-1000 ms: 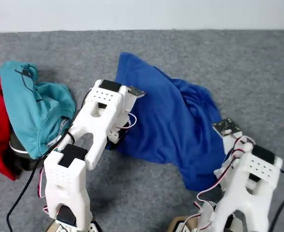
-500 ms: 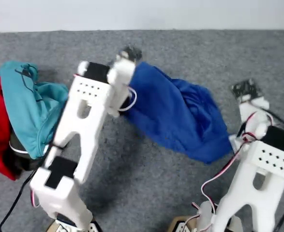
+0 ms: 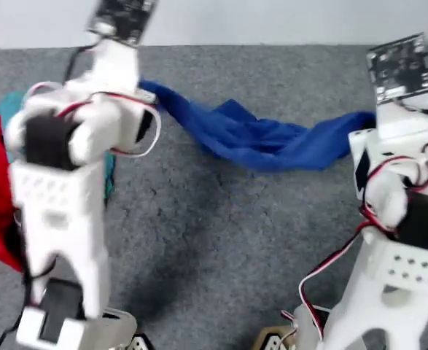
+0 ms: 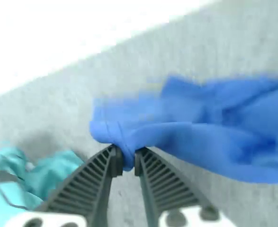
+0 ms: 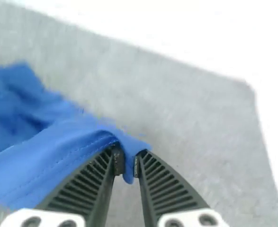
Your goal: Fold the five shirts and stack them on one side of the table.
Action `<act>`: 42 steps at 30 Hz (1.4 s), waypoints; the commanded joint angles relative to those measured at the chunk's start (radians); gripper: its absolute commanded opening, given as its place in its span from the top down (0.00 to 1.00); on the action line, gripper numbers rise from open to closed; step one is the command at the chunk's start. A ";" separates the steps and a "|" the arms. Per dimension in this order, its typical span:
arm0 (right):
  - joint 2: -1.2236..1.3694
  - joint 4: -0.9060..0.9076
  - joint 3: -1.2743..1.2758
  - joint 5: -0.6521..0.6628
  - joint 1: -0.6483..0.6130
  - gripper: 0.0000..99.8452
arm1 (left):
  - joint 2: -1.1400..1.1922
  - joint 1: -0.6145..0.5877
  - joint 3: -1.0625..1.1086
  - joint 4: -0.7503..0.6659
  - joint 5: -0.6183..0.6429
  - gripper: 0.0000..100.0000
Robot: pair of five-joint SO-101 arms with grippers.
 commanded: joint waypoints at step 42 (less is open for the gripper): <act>-0.397 -0.257 0.063 -0.091 0.303 0.99 | -0.554 -0.011 0.392 -0.201 0.005 0.99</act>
